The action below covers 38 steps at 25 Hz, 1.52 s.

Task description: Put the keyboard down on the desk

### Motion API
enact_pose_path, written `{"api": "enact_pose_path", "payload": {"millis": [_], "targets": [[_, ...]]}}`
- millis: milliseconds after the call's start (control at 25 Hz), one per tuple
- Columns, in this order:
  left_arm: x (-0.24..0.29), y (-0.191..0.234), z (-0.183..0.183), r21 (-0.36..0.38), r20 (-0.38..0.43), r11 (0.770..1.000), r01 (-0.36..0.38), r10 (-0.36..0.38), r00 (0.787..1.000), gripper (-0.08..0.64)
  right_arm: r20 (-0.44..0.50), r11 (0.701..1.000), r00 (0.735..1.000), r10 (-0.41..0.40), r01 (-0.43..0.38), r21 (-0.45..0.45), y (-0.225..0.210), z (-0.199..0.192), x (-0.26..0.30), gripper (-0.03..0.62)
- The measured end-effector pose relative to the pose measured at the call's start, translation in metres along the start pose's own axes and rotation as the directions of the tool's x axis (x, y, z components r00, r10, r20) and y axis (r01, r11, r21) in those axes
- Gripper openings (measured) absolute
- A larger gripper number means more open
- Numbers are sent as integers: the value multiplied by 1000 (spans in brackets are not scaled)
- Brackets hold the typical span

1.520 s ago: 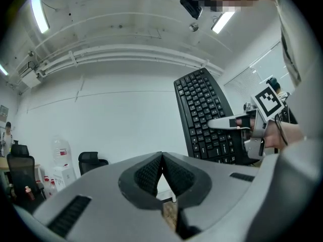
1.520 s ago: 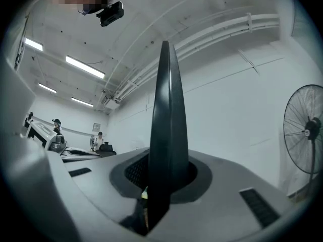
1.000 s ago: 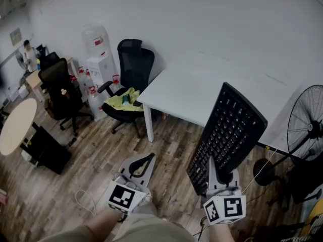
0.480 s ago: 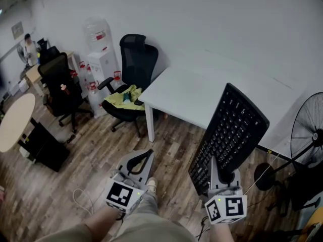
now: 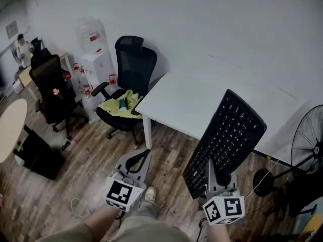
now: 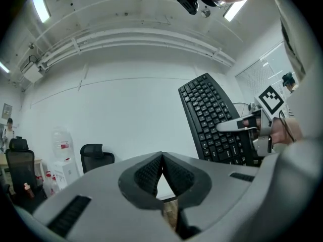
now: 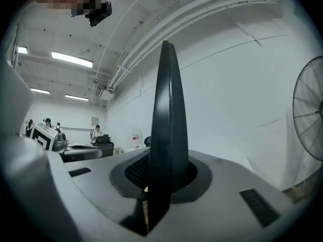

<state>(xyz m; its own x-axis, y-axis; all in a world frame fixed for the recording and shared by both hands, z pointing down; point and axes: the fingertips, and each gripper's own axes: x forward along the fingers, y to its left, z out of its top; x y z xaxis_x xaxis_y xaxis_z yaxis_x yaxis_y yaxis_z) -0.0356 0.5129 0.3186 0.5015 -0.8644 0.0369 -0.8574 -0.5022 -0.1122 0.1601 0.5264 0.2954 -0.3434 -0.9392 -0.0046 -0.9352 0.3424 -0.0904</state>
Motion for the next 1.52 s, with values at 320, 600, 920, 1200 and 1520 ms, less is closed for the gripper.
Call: {"api": "enact_pose_path", "payload": {"millis": [320, 600, 920, 1200, 1520], "targets": [[83, 110, -7, -17, -28, 999, 33, -34, 999, 21, -37, 999, 999, -29, 29, 19, 9, 3, 132, 89], [126, 163, -12, 7, -29, 999, 51, -50, 998, 21, -25, 998, 999, -48, 49, 37, 10, 0, 196, 89], [182, 193, -26, 2, -46, 999, 53, -53, 998, 21, -40, 990, 996, -85, 88, 108, -31, -14, 255, 89], [244, 210, -46, -7, -64, 998, 62, -63, 996, 21, -86, 983, 992, -94, 106, 149, -80, -47, 318, 89], [351, 231, -64, -20, -129, 998, 60, -62, 990, 21, -146, 949, 982, -120, 157, 274, -167, -73, 407, 89]]}}
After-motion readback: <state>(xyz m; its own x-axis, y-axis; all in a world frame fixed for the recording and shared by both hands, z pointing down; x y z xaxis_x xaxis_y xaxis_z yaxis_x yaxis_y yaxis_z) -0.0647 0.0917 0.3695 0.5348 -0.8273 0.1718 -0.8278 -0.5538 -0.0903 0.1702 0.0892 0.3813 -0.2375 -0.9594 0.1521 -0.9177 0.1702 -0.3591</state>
